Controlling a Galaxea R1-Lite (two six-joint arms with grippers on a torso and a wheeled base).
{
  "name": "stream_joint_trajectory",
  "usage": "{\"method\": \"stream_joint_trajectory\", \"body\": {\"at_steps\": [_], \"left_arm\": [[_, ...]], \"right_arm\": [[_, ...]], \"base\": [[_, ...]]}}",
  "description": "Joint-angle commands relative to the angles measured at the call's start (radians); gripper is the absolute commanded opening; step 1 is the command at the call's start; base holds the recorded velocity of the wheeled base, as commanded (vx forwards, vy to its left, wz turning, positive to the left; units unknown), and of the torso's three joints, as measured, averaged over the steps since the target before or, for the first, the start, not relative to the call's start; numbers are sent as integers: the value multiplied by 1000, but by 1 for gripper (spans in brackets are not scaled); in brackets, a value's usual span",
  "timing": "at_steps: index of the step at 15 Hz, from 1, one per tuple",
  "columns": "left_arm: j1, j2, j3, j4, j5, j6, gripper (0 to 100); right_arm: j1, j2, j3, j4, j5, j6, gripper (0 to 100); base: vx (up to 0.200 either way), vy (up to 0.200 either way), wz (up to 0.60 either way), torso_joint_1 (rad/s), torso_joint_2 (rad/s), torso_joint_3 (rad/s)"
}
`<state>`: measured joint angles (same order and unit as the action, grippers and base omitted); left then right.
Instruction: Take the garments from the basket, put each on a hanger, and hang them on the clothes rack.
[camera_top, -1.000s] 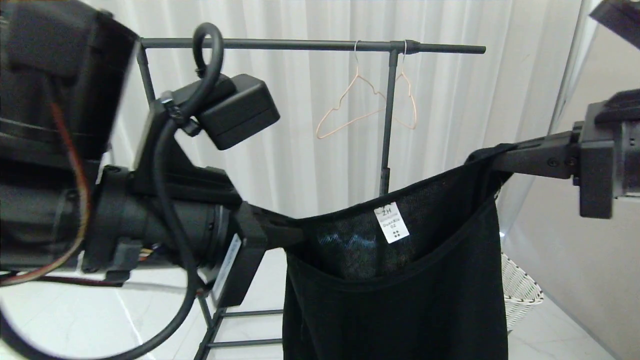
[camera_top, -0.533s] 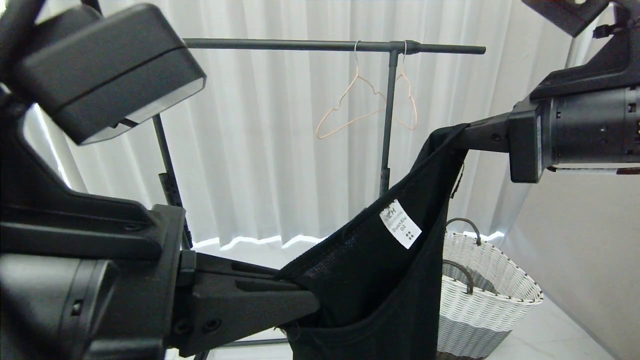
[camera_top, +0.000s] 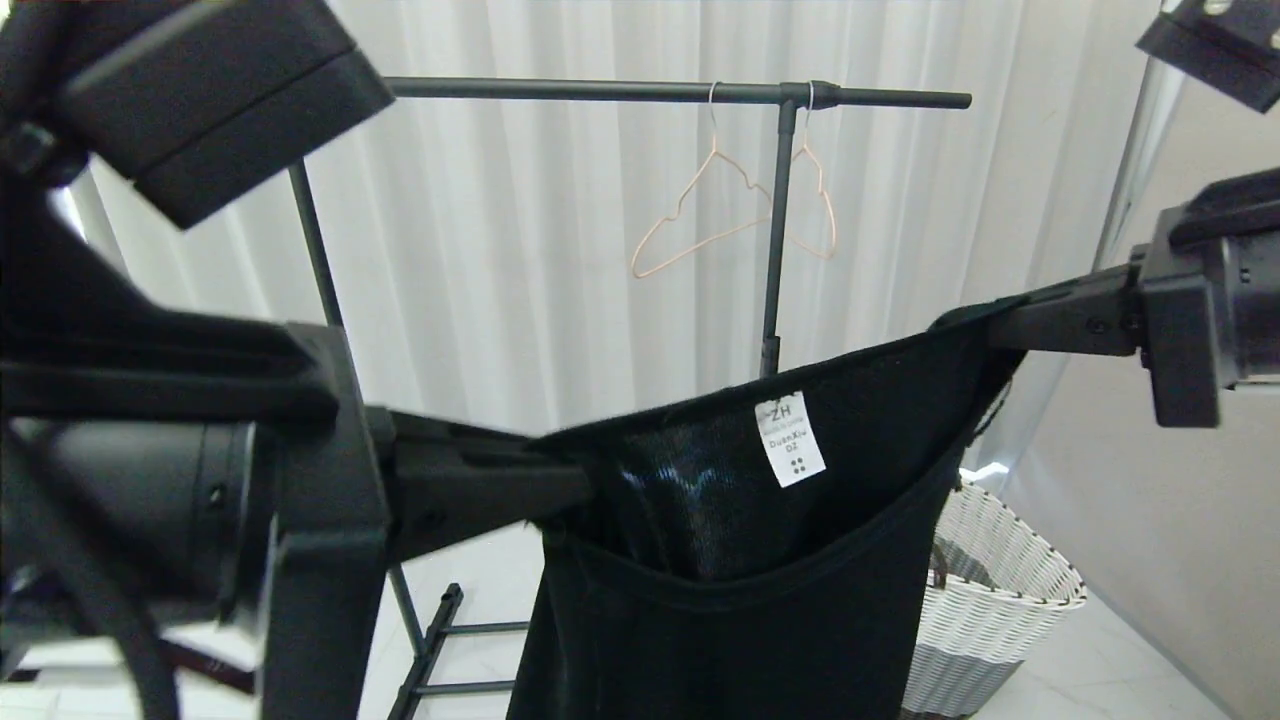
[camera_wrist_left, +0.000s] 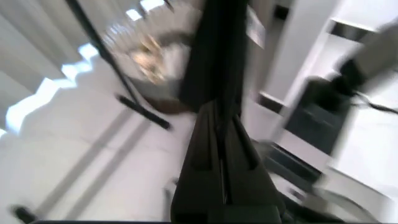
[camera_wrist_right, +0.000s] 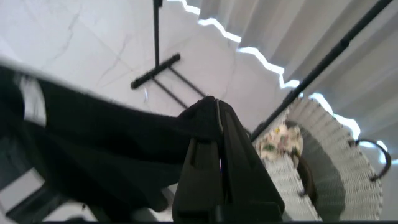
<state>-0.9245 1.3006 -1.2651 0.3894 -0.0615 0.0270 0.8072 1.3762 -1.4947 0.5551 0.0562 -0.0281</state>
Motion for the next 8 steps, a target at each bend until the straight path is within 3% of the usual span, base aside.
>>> {"method": "stream_joint_trajectory", "body": {"at_steps": [1, 3, 8], "left_arm": [[90, 78, -7, -112, 0, 53, 0], [102, 118, -10, -199, 11, 54, 0], [102, 120, -7, -201, 20, 54, 0]], "right_arm": [[24, -63, 2, 43, 2, -1, 0], [50, -65, 2, 62, 1, -1, 0], [52, -60, 2, 62, -7, -4, 0]], "base": [[0, 0, 0, 0, 0, 0], [0, 0, 0, 0, 0, 0], [0, 0, 0, 0, 0, 0]]}}
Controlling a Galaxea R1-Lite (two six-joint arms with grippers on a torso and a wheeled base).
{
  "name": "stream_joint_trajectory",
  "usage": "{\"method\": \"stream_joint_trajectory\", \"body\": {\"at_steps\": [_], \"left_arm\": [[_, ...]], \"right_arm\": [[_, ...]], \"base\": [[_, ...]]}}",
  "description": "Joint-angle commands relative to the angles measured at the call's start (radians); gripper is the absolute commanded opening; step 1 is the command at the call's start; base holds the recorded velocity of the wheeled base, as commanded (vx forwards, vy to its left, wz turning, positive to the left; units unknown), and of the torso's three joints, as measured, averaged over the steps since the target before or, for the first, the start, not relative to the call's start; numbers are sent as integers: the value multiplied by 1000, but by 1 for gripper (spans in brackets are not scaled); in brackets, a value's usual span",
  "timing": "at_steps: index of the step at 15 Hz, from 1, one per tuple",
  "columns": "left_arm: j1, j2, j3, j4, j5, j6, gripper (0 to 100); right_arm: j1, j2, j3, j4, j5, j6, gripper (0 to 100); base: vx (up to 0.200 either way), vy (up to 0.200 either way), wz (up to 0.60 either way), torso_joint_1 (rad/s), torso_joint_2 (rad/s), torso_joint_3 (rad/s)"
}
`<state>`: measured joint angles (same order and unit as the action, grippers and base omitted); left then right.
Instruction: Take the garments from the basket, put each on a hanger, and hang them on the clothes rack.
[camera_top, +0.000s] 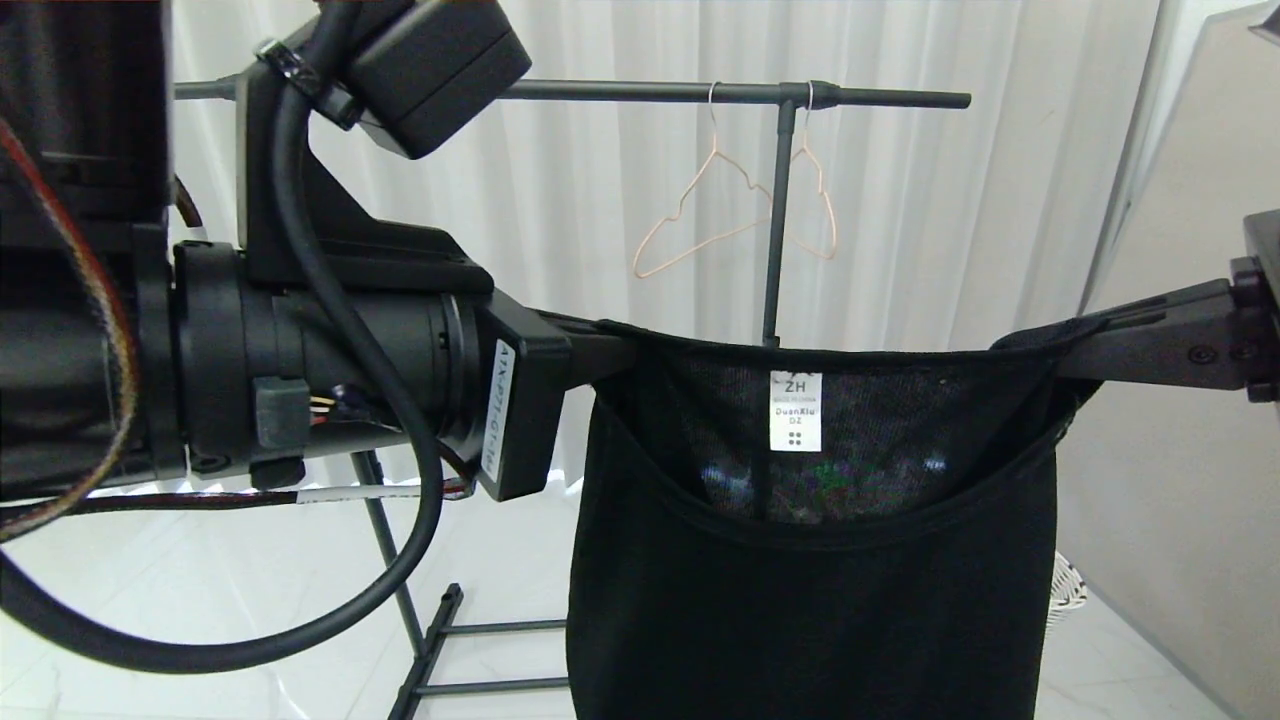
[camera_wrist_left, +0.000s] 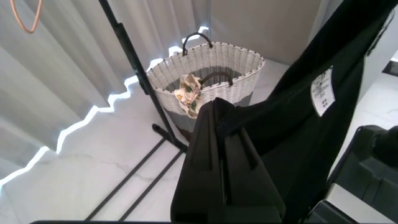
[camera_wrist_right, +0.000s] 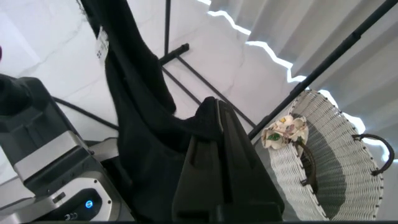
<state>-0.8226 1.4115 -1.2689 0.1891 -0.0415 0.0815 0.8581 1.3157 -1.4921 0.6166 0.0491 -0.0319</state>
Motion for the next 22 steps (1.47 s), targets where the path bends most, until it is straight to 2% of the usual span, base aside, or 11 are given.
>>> {"method": "stream_joint_trajectory", "body": {"at_steps": [1, 4, 6, 7, 11, 15, 19, 22], "left_arm": [[0, 9, -3, 0, 0, 0, 0], [0, 7, -3, -2, 0, 6, 0], [2, 4, 0, -2, 0, 52, 0], [16, 6, 0, -2, 0, 69, 0], [45, 9, 2, -2, 0, 69, 0], [76, 7, 14, -2, 3, 69, 0], [94, 38, 19, -2, 118, 69, 0], [95, 43, 29, -2, 137, 67, 0]], "right_arm": [[1, 2, 1, 2, 0, 0, 0], [1, 10, 1, 3, -2, 0, 0], [1, 10, 3, 3, -2, 0, 0], [1, 10, 4, 5, -3, 0, 100], [-2, -18, 75, -6, -2, 1, 100], [-16, -29, 78, -6, 5, 3, 100], [-25, -52, 107, -6, 15, 1, 100], [-37, -82, 151, -8, 15, 0, 100]], "base": [[0, 0, 0, 0, 0, 0], [0, 0, 0, 0, 0, 0], [0, 0, 0, 0, 0, 0], [0, 0, 0, 0, 0, 0], [0, 0, 0, 0, 0, 0], [0, 0, 0, 0, 0, 0], [0, 0, 0, 0, 0, 0], [0, 0, 0, 0, 0, 0]]}}
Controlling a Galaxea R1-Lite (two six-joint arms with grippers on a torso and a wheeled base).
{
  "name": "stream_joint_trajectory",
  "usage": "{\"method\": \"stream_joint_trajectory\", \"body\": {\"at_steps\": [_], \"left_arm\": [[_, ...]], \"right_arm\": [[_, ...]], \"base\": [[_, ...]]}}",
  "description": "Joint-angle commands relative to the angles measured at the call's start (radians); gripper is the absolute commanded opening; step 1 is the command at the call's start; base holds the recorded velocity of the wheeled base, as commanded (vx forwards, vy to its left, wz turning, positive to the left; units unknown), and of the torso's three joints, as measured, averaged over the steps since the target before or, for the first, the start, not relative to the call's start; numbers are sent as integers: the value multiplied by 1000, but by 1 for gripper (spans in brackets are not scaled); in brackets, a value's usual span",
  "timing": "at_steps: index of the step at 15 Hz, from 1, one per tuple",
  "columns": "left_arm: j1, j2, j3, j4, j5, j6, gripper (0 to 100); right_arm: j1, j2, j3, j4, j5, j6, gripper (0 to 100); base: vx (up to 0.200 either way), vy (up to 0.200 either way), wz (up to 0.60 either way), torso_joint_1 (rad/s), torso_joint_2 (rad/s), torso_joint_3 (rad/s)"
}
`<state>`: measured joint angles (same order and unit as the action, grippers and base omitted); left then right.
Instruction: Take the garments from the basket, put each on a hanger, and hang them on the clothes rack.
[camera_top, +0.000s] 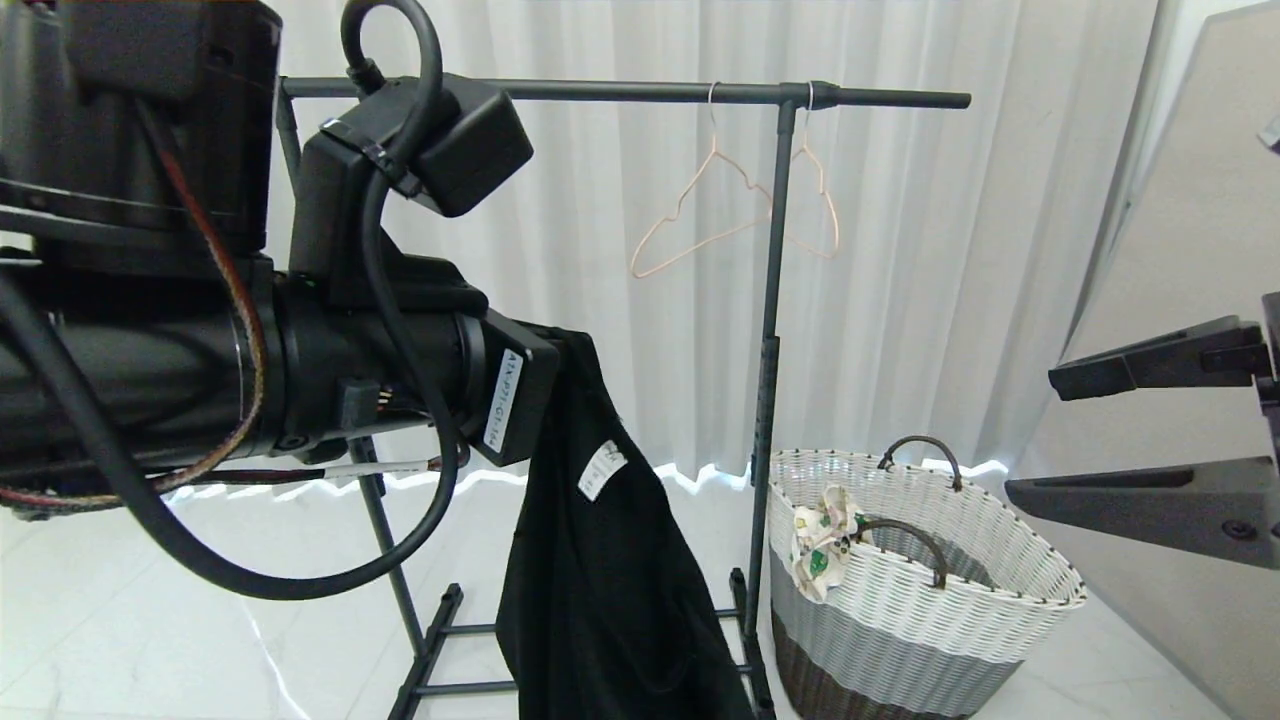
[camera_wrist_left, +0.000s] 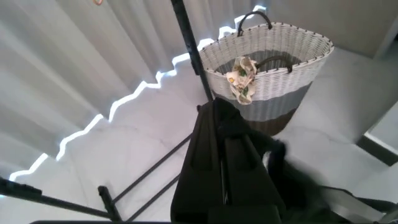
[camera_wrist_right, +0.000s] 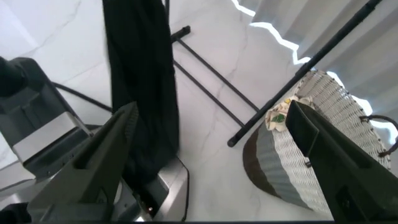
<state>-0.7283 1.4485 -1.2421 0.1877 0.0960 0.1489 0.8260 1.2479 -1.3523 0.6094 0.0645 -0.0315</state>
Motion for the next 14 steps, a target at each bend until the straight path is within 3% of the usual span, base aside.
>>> {"method": "stream_joint_trajectory", "body": {"at_steps": [1, 2, 3, 4, 6, 9, 12, 14], "left_arm": [[10, 1, 13, -1, 11, 1, 0], [18, -2, 23, -1, 25, 3, 0], [47, -28, 66, -1, 76, 20, 0], [90, -54, 109, -1, 99, 46, 0], [158, -103, 193, -1, 107, 66, 0], [254, -185, 316, -10, 114, 69, 0], [300, -195, 334, -10, 222, 70, 0], [305, -214, 337, -10, 261, 70, 0]], "right_arm": [[-70, -10, 25, 7, -32, -13, 100], [-108, -8, 35, 17, -81, -30, 100], [-194, 1, 62, 58, -265, -84, 100], [-238, 1, 79, 89, -357, -91, 100], [-281, -5, 144, 70, -382, -88, 100], [-303, -25, 245, -54, -526, -79, 100], [-338, -18, 263, -118, -511, 38, 100], [-361, -18, 262, -120, -443, 107, 100]], "base": [[0, 0, 0, 0, 0, 0], [0, 0, 0, 0, 0, 0], [0, 0, 0, 0, 0, 0], [0, 0, 0, 0, 0, 0], [0, 0, 0, 0, 0, 0], [0, 0, 0, 0, 0, 0], [0, 0, 0, 0, 0, 0], [0, 0, 0, 0, 0, 0]]}}
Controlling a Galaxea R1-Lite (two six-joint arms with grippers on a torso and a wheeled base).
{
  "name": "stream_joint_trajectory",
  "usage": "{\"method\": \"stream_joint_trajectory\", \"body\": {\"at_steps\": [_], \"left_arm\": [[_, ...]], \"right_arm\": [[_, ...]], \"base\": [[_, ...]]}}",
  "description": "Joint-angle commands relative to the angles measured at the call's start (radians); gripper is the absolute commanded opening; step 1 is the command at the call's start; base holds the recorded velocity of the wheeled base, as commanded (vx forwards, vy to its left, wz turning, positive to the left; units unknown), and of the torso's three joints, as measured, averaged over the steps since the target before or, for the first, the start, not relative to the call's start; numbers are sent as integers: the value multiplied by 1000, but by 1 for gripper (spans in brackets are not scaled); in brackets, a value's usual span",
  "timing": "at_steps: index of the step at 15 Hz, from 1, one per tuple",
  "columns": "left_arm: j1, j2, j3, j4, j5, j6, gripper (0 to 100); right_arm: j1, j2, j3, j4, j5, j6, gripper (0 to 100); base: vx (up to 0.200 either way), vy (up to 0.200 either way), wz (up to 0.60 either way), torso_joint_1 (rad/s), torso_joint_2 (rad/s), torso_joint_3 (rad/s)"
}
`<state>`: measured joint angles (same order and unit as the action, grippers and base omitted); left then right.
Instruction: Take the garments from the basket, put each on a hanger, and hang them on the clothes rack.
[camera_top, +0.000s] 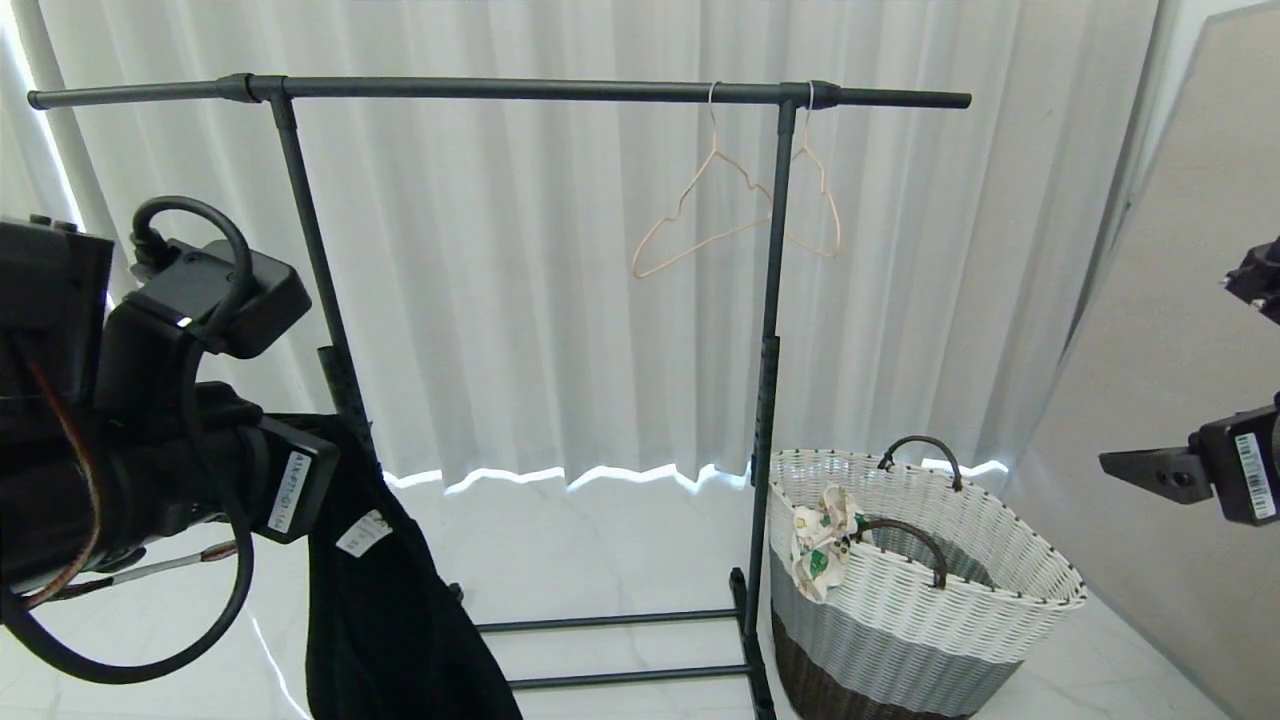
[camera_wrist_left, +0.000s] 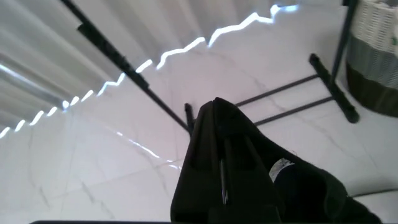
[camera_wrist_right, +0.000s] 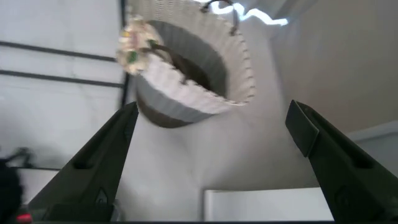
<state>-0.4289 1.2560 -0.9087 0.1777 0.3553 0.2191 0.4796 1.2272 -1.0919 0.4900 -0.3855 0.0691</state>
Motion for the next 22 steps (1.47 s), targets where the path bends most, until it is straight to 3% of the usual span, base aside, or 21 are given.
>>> {"method": "stream_joint_trajectory", "body": {"at_steps": [1, 8, 22], "left_arm": [[7, -29, 10, 0, 4, 0, 0], [-7, -82, 99, 0, 4, -1, 0], [-24, -75, 96, 0, 4, 0, 0]], "right_arm": [[-33, 0, 1, -1, 13, 12, 100], [-61, 6, 3, -42, 16, 51, 100], [-65, 77, -3, -220, 25, 67, 100]], "base": [[0, 0, 0, 0, 0, 0], [0, 0, 0, 132, -380, -257], [0, 0, 0, 207, -483, -282]]}}
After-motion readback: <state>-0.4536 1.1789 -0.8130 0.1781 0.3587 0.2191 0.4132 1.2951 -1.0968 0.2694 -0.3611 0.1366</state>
